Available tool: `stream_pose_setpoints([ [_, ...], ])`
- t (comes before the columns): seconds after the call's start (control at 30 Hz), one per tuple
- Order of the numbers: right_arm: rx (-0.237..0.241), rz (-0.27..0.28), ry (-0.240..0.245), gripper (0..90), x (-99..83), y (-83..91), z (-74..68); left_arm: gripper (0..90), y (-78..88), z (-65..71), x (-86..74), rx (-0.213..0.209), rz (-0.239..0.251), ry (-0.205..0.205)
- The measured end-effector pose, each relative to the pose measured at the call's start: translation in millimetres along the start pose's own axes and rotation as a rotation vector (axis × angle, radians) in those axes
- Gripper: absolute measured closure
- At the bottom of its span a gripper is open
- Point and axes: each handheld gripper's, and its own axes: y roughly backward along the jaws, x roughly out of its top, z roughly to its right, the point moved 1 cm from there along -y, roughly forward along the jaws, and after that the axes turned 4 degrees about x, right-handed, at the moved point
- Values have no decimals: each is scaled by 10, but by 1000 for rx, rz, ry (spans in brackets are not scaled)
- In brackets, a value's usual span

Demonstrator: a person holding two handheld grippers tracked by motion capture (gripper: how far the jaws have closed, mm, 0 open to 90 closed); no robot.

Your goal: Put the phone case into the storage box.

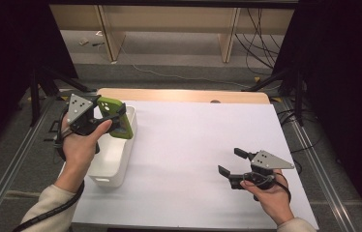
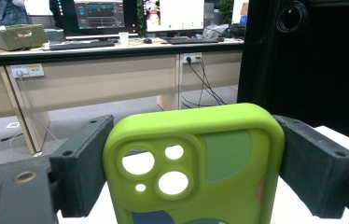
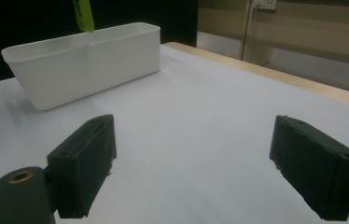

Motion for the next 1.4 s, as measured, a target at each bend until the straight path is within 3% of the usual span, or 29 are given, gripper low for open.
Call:
stream_pose_setpoints([
  [0.83,3,-8,-2,155,-5,-5,-12,162,-14,-79,9,19,-3,6],
  [1.4,3,-10,-1,155,-8,-4,-12,162,-56,-106,6,23,-3,-17],
])
